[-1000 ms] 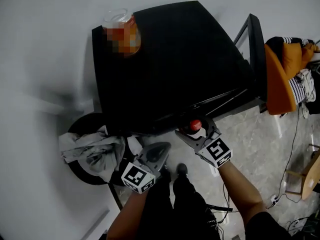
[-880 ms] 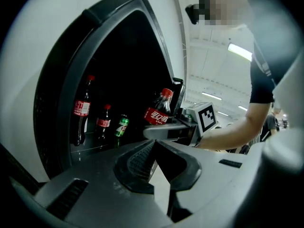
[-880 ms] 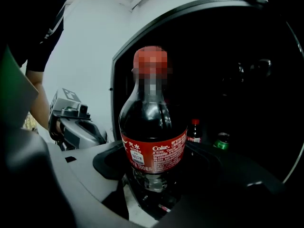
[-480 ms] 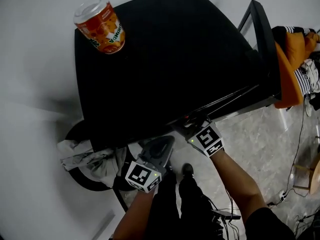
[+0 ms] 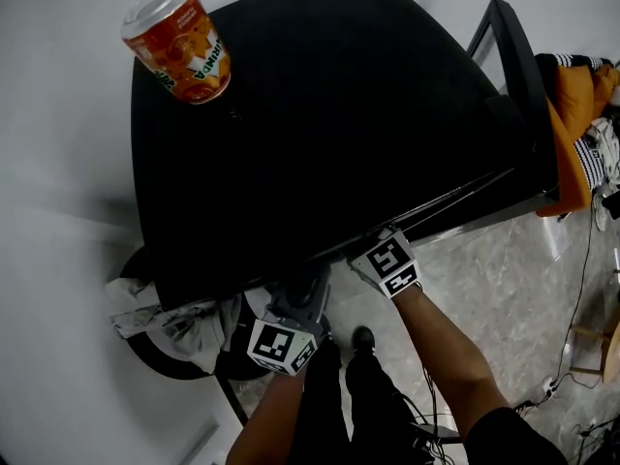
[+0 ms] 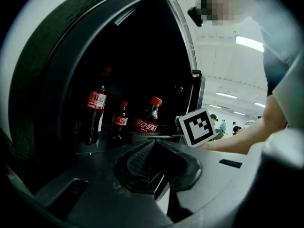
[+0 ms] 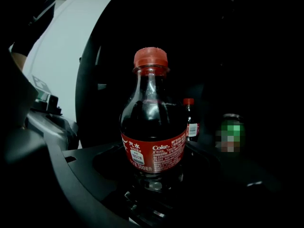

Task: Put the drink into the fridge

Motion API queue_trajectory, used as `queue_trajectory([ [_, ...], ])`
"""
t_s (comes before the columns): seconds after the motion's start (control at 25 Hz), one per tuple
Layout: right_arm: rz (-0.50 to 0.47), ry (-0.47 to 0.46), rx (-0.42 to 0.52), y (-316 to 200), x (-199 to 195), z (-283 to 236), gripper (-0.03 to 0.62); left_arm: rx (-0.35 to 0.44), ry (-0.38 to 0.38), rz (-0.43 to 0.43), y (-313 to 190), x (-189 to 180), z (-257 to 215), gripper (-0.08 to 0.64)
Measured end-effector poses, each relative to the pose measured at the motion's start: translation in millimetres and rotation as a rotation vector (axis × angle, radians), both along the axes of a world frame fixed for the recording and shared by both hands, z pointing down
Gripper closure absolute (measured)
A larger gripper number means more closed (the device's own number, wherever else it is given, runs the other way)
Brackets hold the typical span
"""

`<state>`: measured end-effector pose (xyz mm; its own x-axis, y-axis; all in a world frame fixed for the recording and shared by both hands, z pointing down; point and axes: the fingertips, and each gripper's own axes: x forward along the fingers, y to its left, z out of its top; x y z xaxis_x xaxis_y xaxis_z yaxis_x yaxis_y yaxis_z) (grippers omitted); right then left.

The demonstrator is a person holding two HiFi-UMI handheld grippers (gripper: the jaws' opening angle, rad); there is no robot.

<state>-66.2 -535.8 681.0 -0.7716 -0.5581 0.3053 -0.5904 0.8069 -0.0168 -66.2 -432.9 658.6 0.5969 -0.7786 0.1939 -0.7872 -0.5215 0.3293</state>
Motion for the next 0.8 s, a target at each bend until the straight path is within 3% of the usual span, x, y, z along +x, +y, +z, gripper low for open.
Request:
queue_trajectory([
  [0.36,0.044,0.002,-0.012,-12.4,2.4,20.8,0.281,0.019,-0.031,-0.090,-13.7,-5.9,17.1,0.549],
  [0.8,0.043,0.049,-0.042,-21.6,-0.8,40.5,0.281,0.014,0.002,-0.133,-25.5,-6.2,21.6,0.549],
])
